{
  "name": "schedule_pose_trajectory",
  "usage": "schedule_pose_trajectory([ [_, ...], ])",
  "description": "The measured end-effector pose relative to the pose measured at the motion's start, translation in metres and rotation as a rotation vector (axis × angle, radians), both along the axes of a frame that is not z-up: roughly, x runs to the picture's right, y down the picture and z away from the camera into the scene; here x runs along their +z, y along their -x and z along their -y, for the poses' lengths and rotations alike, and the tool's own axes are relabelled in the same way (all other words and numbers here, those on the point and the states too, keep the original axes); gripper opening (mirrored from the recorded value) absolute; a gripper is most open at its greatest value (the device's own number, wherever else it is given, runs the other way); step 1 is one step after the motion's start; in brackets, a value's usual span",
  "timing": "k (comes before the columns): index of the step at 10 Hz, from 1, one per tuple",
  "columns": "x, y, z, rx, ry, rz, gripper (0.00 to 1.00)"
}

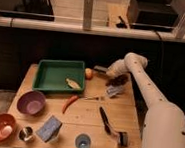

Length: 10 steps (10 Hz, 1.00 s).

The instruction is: Place eraser in tray

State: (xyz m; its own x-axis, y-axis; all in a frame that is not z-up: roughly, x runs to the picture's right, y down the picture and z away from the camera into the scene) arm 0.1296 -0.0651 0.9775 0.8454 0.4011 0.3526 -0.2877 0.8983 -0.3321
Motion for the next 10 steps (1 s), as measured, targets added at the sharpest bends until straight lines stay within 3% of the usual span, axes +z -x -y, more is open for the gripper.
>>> schedule_pose_trajectory([
  [3, -0.021, 0.014, 0.008, -0.035, -0.019, 0.072, 0.00],
  [5, -0.030, 0.037, 0.012, -0.094, -0.027, 0.135, 0.05],
  [10, -0.045, 0.091, 0.020, -0.267, -0.051, 0.278, 0.06],
])
